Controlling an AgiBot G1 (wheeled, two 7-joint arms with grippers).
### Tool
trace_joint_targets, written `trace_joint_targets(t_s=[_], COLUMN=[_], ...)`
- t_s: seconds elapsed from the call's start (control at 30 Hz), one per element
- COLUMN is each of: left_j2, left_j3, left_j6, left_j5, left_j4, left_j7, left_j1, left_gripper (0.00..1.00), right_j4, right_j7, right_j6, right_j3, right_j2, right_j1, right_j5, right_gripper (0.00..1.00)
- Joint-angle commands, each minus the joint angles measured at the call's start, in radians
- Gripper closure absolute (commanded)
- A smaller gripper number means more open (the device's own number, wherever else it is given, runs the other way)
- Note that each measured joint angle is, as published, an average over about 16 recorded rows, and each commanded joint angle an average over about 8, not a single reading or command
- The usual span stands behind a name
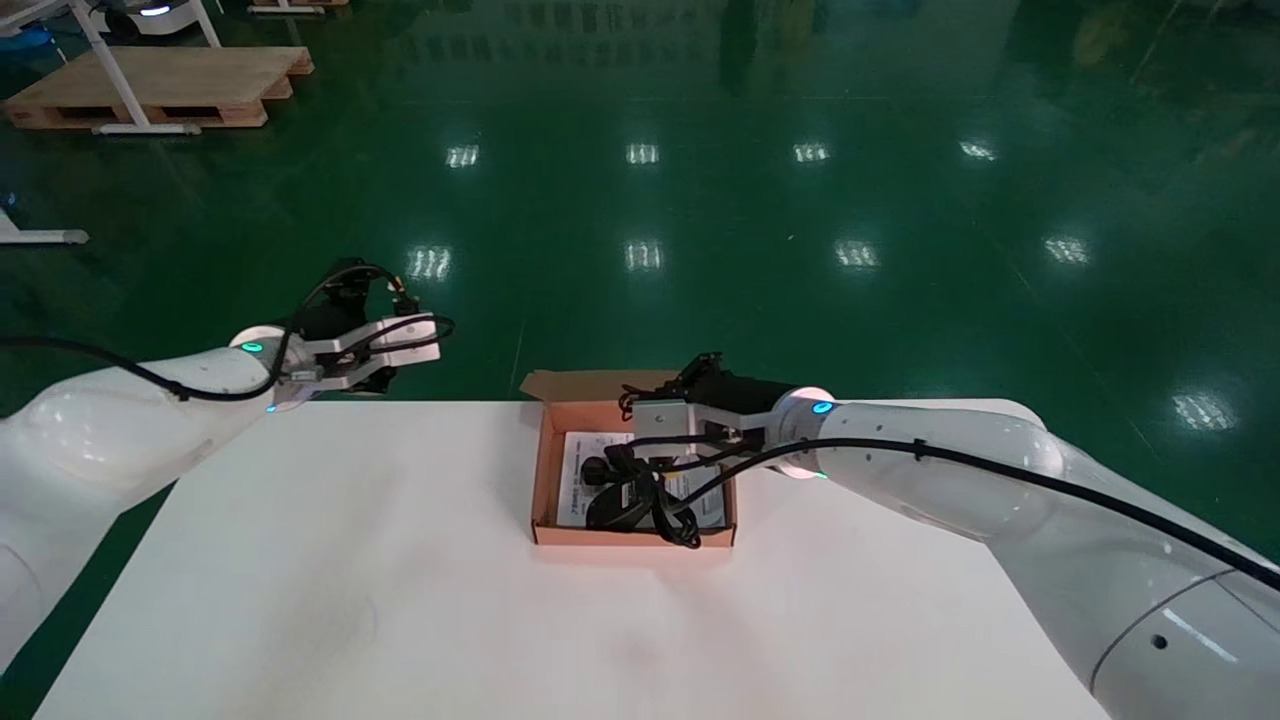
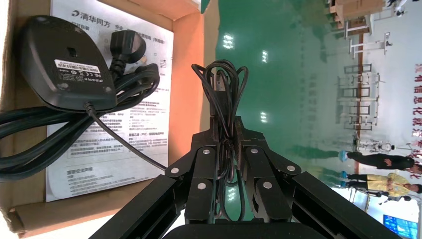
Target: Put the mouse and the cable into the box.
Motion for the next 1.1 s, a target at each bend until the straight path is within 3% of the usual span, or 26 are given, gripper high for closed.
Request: trace_joint_targets(t_s=[0.03, 0.6, 1.1], left_j2=[0.000, -0.019, -0.184], left_j3=[0.000, -0.017, -0.163], left_j6=[0.000, 0.035, 0.336], left_j5=[0.000, -0.023, -0.221], left_j4=[0.000, -0.032, -0.303], left_j7=[0.000, -0.022, -0.212], left_j1=[0.000, 0.017, 0.162], left_gripper=[0.00, 0.00, 0.00], right_j4=[-0.003, 0.023, 0.209], right_j7=[0.006, 0.010, 0.170], right_j6=[0.017, -0.042, -0.273], right_j3=[-0.008, 0.028, 0.199], right_j2=[0.000, 0.020, 0.201], right_j1=[-0.005, -0.008, -0.139], right_j5=[0.002, 0.018, 0.221], right_gripper=[0.00, 0.00, 0.00])
